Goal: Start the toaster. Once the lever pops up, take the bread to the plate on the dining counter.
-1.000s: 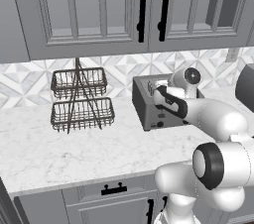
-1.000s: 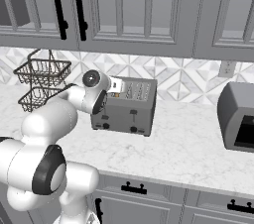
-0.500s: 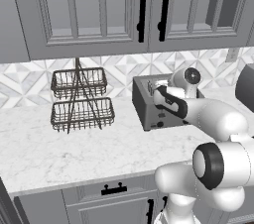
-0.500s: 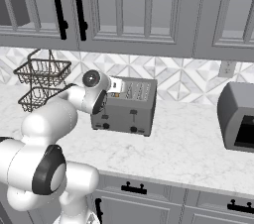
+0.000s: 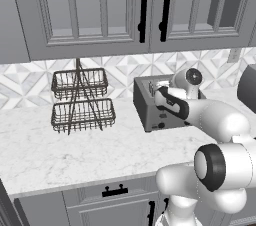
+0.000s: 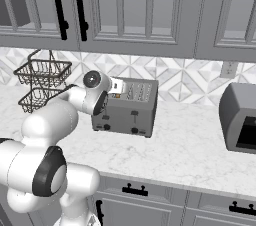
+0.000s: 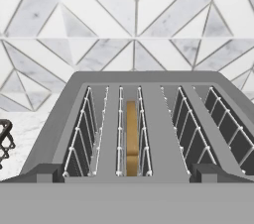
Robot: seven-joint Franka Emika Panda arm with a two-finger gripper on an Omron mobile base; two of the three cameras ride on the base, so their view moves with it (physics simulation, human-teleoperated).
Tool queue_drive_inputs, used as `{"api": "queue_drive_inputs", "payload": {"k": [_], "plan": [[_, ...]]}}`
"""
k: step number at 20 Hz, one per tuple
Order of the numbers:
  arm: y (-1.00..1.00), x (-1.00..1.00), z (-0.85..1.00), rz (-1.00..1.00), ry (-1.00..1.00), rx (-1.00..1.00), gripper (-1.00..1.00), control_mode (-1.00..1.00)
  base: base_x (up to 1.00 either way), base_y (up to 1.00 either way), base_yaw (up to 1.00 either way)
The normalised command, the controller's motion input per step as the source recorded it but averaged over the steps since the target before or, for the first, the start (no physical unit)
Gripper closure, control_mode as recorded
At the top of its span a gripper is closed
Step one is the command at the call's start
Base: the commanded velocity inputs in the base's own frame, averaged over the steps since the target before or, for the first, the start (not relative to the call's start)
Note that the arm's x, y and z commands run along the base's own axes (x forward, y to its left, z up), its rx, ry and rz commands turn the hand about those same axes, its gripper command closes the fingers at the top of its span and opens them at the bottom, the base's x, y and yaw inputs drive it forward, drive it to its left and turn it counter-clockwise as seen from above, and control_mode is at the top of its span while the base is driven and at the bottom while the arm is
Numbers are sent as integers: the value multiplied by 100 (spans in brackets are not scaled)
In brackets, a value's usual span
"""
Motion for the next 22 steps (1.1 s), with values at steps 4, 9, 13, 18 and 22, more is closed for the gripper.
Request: {"api": "queue_drive_inputs", "payload": {"k": [4,9,13,18,22], "plan": [[0,0,0,0,0,0,-100,-100,0,0,0],[0,0,0,0,0,0,-100,-100,0,0,0],[0,0,0,0,0,0,-100,-100,0,0,0],[0,0,0,0,0,0,-100,-100,0,0,0],[0,0,0,0,0,0,-100,-100,0,0,0]]}}
